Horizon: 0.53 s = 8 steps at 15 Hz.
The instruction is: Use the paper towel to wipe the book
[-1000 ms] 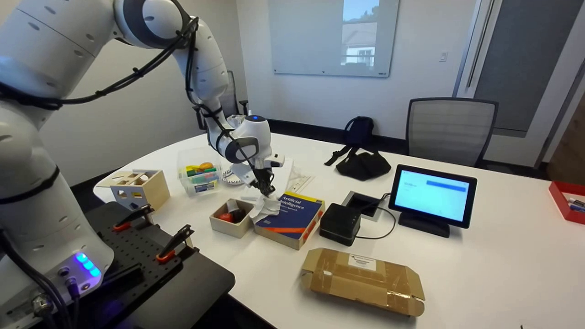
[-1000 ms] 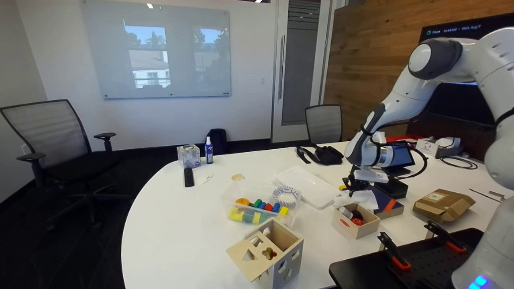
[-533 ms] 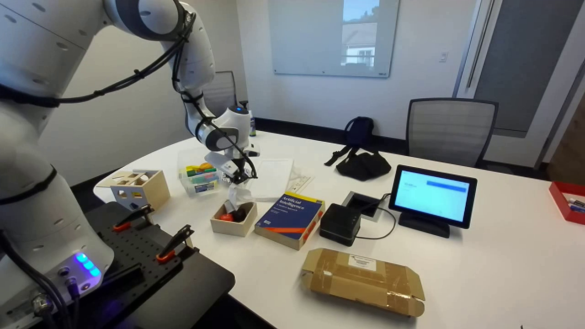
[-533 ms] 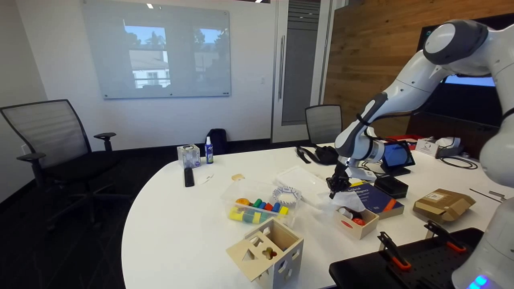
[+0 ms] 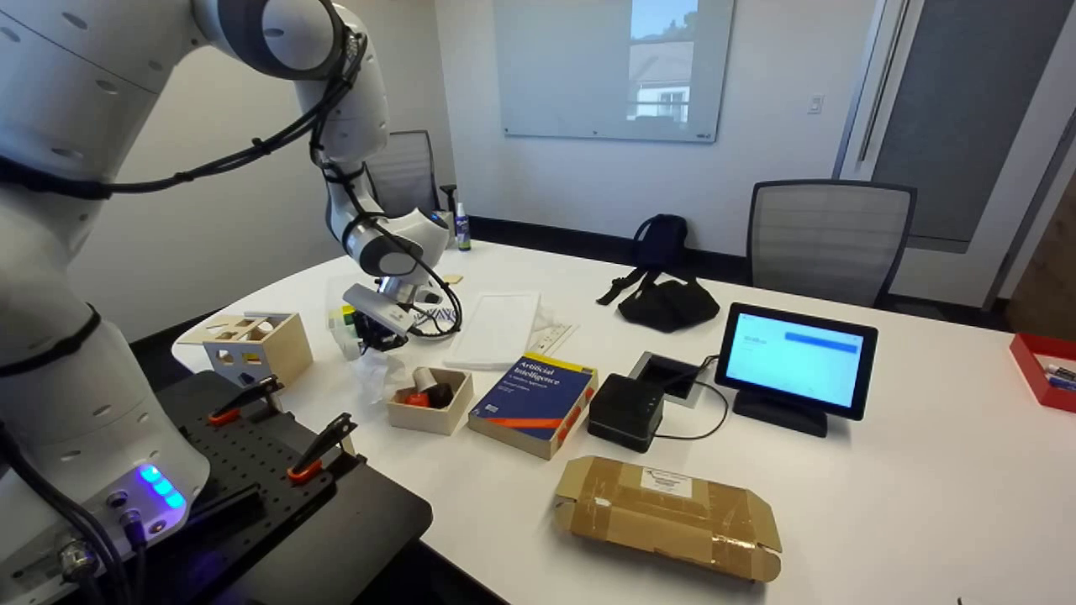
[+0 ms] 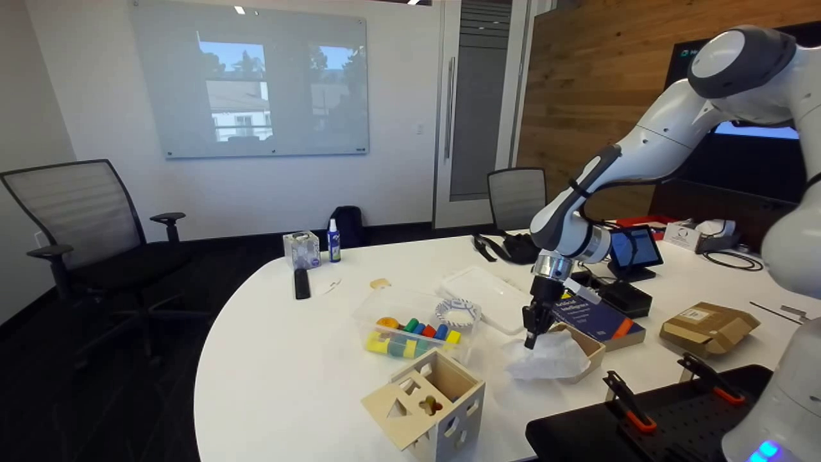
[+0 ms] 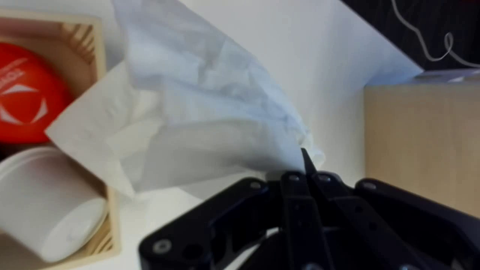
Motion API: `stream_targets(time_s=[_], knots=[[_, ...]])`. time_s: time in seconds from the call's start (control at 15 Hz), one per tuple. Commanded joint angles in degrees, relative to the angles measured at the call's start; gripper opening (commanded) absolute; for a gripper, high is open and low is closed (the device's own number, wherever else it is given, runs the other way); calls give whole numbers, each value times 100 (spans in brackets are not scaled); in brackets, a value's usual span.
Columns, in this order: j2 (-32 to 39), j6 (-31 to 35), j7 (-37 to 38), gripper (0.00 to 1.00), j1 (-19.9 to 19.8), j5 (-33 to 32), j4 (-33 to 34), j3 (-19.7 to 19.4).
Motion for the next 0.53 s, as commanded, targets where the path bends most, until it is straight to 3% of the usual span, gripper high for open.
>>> stream_targets(time_s=[0.0, 0.13, 0.47], knots=[[41, -675, -814, 0, 166, 320, -155, 71], [198, -979, -1311, 0, 318, 434, -149, 84], [624, -588, -1891, 0, 820, 849, -3, 46]])
